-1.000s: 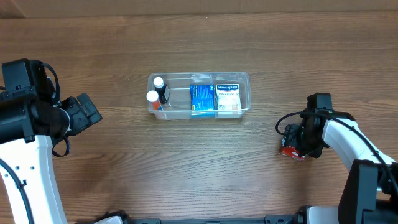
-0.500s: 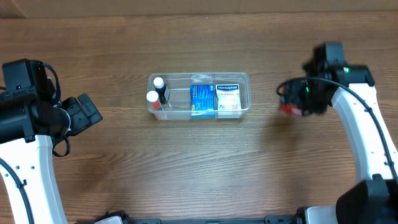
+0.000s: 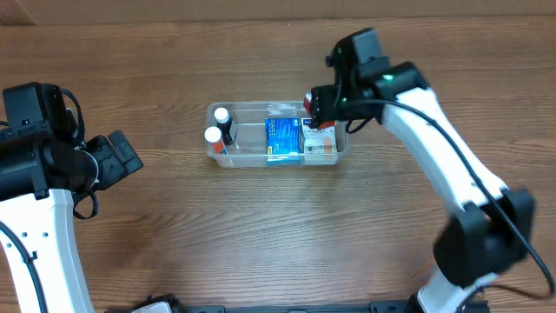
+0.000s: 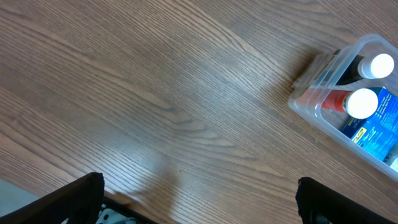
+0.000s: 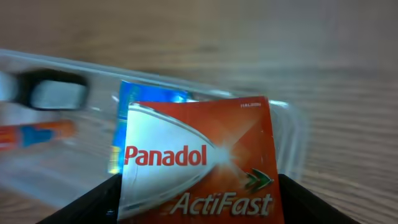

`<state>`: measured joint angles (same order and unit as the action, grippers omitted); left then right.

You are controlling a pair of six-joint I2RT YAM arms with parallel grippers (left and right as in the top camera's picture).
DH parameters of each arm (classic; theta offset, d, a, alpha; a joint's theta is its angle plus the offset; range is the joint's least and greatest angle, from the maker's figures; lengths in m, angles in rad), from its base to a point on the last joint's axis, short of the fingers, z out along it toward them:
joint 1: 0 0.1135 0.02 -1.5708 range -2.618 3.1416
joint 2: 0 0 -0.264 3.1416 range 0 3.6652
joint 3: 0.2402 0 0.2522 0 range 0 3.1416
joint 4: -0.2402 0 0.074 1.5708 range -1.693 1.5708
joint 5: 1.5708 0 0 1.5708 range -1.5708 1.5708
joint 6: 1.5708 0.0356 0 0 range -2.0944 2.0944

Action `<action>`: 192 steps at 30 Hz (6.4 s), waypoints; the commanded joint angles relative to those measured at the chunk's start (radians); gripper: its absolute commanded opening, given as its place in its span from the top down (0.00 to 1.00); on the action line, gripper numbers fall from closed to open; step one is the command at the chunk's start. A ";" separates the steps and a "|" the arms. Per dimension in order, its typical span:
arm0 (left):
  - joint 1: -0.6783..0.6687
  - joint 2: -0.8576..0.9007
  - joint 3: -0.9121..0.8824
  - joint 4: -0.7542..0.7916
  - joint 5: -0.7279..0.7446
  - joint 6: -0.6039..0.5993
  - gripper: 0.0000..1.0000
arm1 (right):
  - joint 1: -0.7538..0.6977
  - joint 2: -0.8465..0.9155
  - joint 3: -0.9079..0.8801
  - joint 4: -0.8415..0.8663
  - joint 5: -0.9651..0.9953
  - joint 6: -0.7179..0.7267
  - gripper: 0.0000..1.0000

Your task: Pack container

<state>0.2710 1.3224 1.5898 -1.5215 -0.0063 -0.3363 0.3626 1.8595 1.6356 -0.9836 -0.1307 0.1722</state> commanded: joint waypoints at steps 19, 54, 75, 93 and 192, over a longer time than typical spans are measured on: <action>0.007 -0.007 -0.002 0.002 0.008 0.023 0.00 | 0.003 0.054 0.012 -0.040 -0.001 0.010 0.00; -0.159 -0.533 -0.229 0.205 0.221 0.382 0.00 | -0.128 -1.052 -0.289 -0.220 0.156 0.118 0.00; -0.159 -0.758 -0.431 0.187 0.214 0.329 0.00 | -0.128 -1.346 -0.714 -0.201 0.156 0.199 0.00; -0.159 -0.758 -0.431 0.187 0.214 0.329 0.00 | -0.181 -1.681 -1.133 0.241 0.166 -0.069 0.00; -0.264 -1.319 -1.585 1.458 0.137 0.205 0.00 | -0.181 -1.857 -1.627 0.900 0.129 -0.068 0.00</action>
<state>0.0078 0.0151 0.0101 -0.0643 0.1444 -0.1135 0.1890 0.0128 0.0185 -0.0902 0.0036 0.1074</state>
